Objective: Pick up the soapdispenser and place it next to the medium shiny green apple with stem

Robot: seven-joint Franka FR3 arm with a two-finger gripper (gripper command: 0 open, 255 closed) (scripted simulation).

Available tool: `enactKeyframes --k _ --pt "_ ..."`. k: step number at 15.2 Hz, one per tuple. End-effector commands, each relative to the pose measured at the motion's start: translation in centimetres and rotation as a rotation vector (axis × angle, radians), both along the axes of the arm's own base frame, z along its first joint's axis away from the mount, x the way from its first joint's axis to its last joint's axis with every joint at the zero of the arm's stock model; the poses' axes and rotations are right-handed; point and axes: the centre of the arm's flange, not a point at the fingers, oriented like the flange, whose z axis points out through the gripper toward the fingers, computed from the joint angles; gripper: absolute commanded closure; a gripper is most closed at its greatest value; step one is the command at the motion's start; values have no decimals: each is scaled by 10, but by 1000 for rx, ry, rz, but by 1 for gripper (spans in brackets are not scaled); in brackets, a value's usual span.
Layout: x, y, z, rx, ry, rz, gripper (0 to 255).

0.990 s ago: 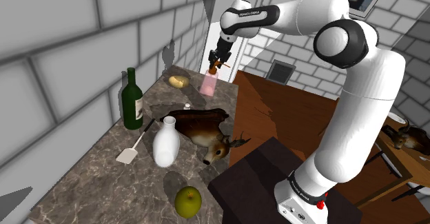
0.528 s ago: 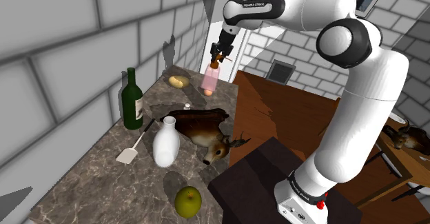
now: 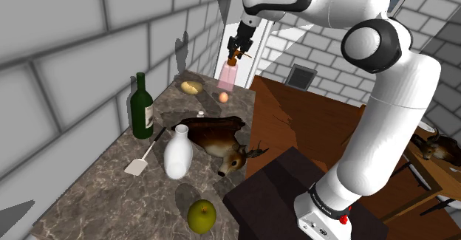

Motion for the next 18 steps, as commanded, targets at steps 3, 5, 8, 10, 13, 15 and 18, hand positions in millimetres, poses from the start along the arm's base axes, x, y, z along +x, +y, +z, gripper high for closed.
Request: enactKeyframes --k 3,5,8,10,13,15,18 --pt "-1 0 20 0 0 0 255" --pt "-1 0 31 0 0 0 255" --pt "-1 0 47 0 0 0 255" --pt "-1 0 57 0 0 0 255" --pt "-1 0 73 0 0 0 255" --pt "-1 0 84 0 0 0 255" --pt "-22 15 86 0 0 0 255"
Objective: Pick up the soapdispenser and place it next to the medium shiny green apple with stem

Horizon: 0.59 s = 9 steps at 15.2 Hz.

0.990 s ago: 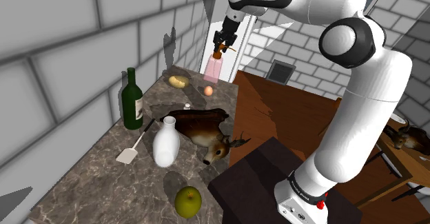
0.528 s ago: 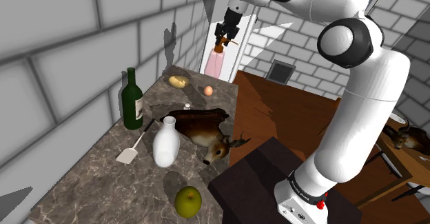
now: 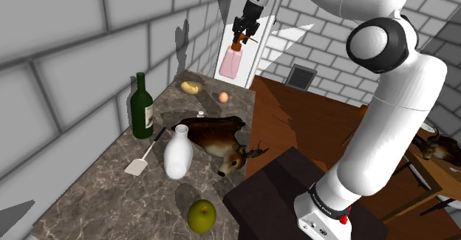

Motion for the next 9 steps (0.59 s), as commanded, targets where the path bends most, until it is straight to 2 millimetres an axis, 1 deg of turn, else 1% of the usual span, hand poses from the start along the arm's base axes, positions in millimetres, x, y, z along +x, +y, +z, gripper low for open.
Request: enactKeyframes --k 1,9 --pt "-18 13 1 0 0 0 255" --pt "-104 75 1 0 0 0 255"
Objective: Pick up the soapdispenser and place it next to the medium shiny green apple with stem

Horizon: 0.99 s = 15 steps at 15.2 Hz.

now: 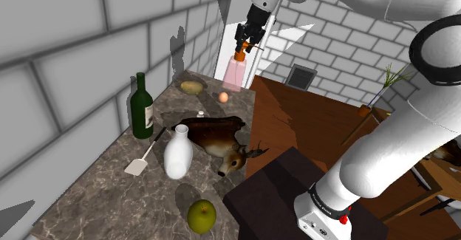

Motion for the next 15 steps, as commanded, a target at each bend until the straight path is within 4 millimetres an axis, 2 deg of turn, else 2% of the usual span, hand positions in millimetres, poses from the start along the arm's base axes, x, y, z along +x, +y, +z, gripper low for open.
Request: enactKeyframes --k 1,15 --pt "-21 13 0 0 0 -1 255" --pt "-170 121 0 0 0 -1 255"
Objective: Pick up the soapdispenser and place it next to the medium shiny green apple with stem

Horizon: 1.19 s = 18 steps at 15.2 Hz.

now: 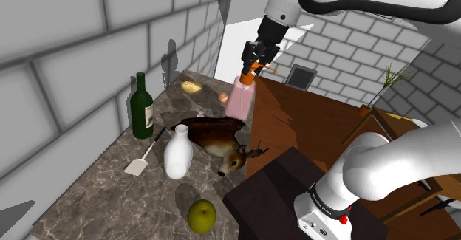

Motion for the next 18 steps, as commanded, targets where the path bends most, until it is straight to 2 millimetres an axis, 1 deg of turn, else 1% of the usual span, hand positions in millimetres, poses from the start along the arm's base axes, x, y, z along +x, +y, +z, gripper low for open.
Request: enactKeyframes --k 1,18 --pt "-22 14 -1 0 0 -1 255" --pt "-203 146 0 0 0 -1 255"
